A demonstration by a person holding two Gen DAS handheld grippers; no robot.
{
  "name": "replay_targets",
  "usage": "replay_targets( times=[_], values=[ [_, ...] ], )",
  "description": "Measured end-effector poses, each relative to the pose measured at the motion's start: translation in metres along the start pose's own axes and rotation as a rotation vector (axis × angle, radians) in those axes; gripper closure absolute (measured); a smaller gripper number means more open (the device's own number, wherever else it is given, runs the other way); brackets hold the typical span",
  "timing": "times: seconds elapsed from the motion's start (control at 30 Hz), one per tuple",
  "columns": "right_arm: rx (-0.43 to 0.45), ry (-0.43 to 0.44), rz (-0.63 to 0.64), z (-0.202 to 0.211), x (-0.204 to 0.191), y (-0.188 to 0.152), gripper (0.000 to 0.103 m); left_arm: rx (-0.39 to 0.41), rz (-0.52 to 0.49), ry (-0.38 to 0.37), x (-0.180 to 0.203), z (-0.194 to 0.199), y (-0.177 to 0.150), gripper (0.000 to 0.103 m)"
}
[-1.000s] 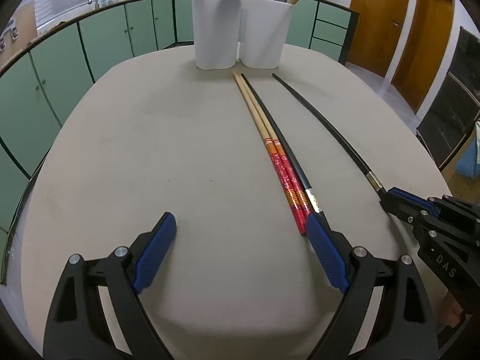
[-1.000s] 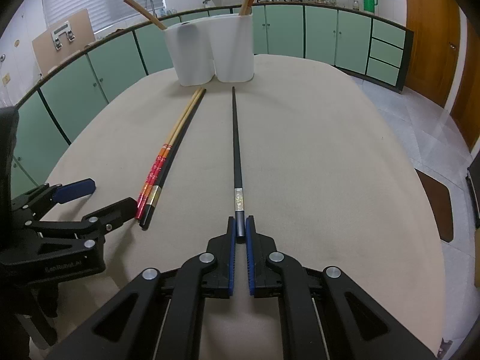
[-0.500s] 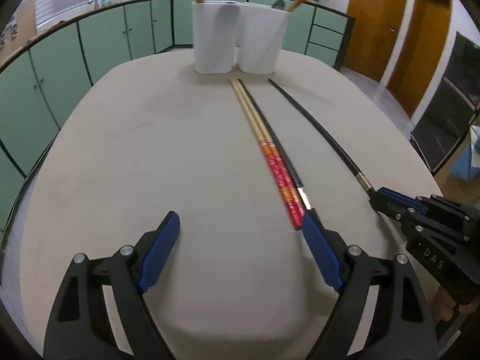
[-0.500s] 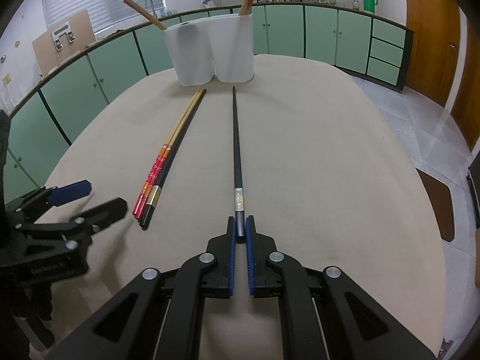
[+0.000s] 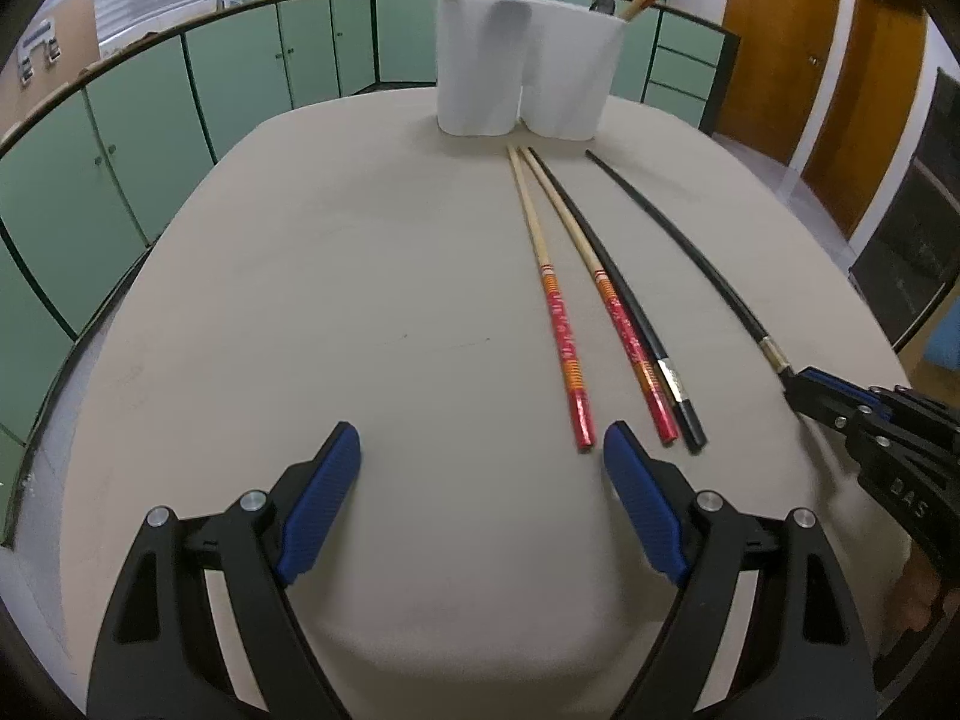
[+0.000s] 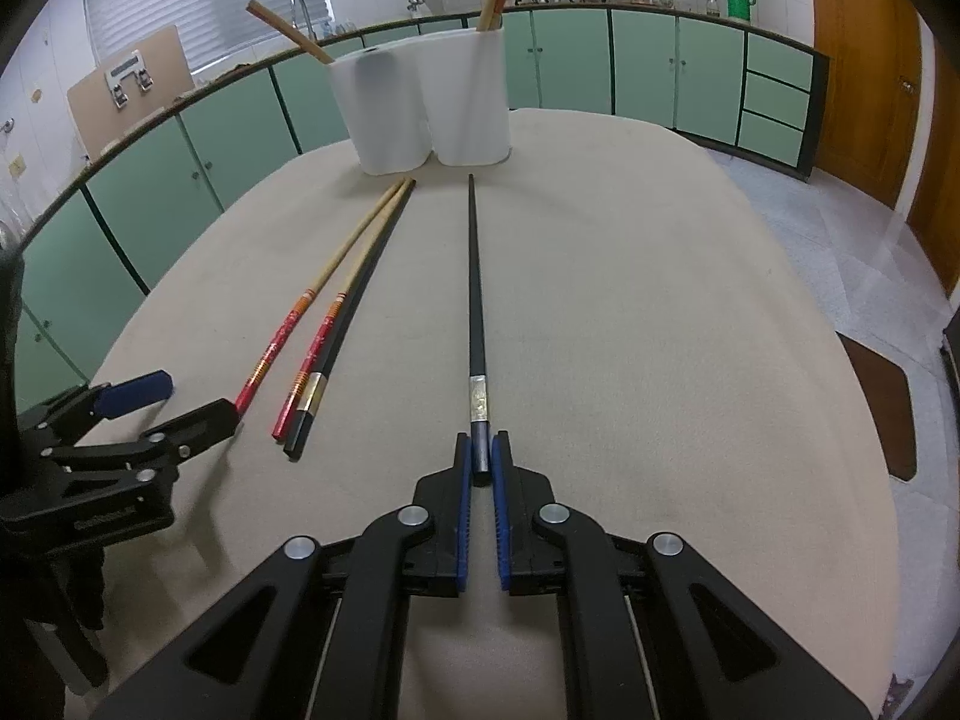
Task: Organize utensils
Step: 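Grasp a black chopstick with the right tool while the left tool grasps a red-patterned chopstick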
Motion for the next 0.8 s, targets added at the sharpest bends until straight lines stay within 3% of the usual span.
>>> replay_targets(
  times=[0.43, 0.73, 0.8],
  values=[
    [-0.004, 0.054, 0.046, 0.008, -0.001, -0.009, 0.093, -0.004, -0.010, -0.019, 0.010, -0.006, 0.000, 0.023],
    [-0.008, 0.043, 0.052, -0.001, -0.004, 0.000, 0.093, 0.004, -0.022, -0.018, 0.017, -0.011, 0.007, 0.044],
    [-0.008, 0.031, 0.057, -0.002, -0.005, 0.001, 0.093, 0.006, -0.021, -0.020, 0.018, -0.011, 0.009, 0.056]
  ],
)
Point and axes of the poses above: each gripper's, at about its wrist camera, not at the fingertips, and z roughly against the way its jaws point, x to its right, y to its top, the point moved 8 cm from there along -z, roughly the way its jaws point, and after that the axes turned 3 degrees about -y, right-handed, at the moved point
